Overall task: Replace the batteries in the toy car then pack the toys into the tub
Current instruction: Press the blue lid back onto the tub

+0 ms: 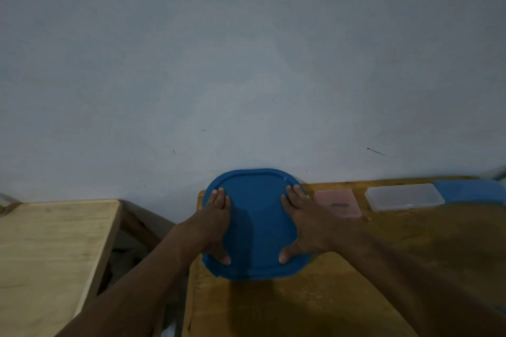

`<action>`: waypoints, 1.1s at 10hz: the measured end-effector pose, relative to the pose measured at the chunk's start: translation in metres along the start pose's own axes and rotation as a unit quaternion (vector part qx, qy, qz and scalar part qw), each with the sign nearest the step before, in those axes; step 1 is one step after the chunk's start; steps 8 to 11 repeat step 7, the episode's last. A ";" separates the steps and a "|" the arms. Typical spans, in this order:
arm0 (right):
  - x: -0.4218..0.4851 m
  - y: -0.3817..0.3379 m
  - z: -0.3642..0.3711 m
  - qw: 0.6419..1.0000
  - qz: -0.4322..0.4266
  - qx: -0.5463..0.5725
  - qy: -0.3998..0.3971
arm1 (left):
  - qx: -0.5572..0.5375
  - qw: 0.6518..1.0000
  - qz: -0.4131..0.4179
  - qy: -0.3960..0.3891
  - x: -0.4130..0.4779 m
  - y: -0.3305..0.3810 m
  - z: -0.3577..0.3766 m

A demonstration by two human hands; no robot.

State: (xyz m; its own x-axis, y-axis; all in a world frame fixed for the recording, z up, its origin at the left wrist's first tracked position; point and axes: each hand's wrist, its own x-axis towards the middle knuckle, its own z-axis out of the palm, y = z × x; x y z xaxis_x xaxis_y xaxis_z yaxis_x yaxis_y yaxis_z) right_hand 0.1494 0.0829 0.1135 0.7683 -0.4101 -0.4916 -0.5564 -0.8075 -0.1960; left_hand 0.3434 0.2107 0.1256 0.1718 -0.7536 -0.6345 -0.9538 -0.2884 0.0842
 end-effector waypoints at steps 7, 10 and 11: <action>-0.189 -0.076 -0.025 0.831 0.040 0.274 0.483 | -0.213 0.893 0.097 0.384 -0.168 0.058 0.114; -0.189 -0.076 -0.025 0.831 0.040 0.274 0.483 | -0.213 0.893 0.097 0.384 -0.168 0.058 0.114; -0.189 -0.076 -0.025 0.831 0.040 0.274 0.483 | -0.213 0.893 0.097 0.384 -0.168 0.058 0.114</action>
